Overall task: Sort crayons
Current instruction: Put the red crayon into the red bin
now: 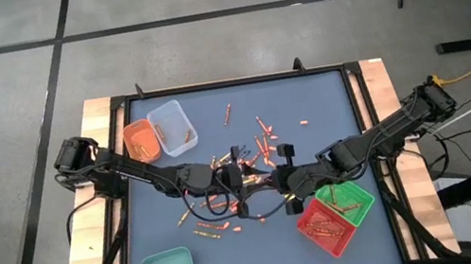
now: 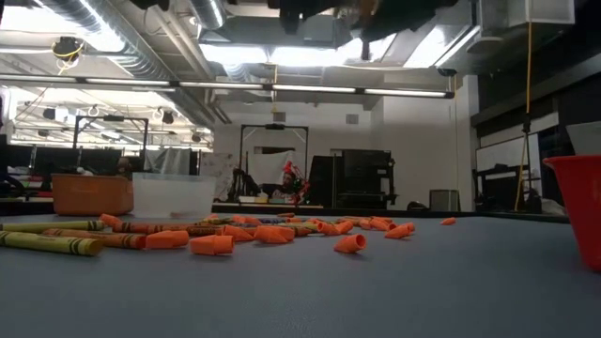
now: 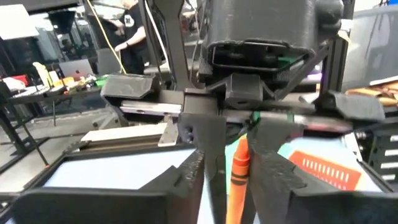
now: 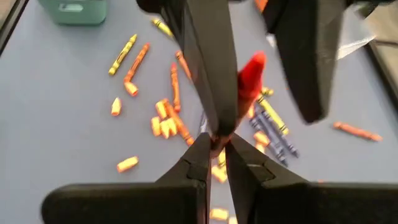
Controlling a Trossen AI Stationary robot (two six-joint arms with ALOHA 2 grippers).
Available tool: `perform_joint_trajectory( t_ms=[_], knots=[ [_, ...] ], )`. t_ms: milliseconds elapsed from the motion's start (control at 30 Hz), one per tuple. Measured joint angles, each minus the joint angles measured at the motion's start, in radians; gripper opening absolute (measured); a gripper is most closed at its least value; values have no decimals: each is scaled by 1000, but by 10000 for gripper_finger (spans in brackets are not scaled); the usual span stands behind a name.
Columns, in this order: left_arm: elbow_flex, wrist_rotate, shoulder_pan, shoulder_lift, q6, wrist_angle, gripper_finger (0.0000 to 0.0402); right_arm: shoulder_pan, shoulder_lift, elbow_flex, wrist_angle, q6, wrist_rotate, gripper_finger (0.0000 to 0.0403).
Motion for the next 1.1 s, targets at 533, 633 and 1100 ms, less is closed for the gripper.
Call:
perform_joint_trajectory(
  t_ms=[533,633,1100],
  knots=[
    [0,-1,0,0,-38,-176,132,2,0,0,-255,290,-321,34],
    [0,-1,0,0,-47,-200,132,8,0,0,-281,348,-429,34],
    [0,-5,0,0,-48,-301,132,202,0,0,-343,468,-567,35]
  ],
)
